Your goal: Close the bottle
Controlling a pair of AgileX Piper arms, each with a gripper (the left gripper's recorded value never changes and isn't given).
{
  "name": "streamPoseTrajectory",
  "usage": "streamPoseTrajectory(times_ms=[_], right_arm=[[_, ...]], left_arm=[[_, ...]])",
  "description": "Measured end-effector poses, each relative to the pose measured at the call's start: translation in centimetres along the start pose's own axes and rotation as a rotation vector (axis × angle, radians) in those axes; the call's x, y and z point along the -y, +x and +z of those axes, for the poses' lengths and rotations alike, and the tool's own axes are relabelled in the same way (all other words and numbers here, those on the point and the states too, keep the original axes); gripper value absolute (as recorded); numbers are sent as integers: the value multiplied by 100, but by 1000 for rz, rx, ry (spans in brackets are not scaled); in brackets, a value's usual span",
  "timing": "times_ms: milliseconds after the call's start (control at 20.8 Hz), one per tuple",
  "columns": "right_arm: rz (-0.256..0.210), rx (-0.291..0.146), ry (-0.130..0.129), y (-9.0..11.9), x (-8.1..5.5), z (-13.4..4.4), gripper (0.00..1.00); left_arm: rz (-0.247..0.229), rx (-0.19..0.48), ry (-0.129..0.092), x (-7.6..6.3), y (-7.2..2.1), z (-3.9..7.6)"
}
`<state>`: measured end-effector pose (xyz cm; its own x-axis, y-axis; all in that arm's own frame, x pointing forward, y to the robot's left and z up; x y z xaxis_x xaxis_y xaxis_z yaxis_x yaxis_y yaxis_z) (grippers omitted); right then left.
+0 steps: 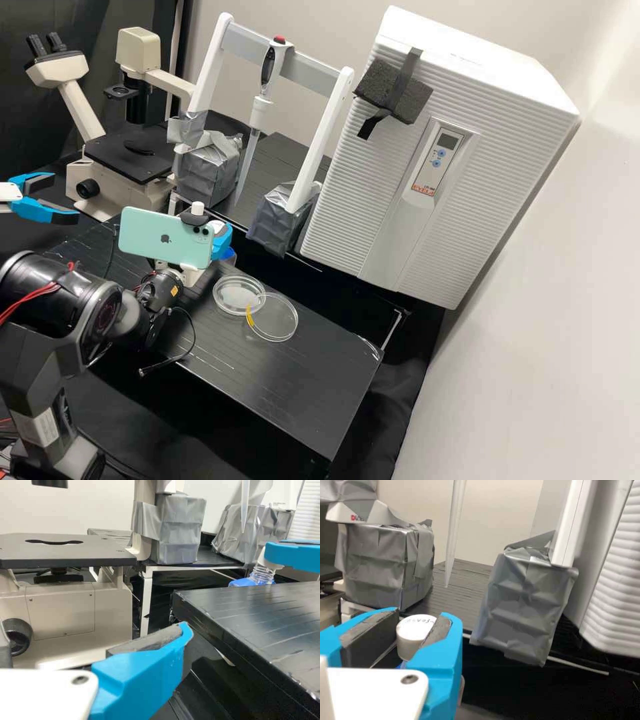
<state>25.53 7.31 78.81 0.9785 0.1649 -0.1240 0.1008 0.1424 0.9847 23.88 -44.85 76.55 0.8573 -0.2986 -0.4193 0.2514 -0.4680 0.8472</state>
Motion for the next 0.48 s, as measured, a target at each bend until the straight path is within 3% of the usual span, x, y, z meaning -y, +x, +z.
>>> streamPoseTrajectory(times_ms=[481], right_arm=[[0, 0, 0, -80, -1, -1, 0]], left_arm=[[-4, 10, 1, 8, 9, 23]])
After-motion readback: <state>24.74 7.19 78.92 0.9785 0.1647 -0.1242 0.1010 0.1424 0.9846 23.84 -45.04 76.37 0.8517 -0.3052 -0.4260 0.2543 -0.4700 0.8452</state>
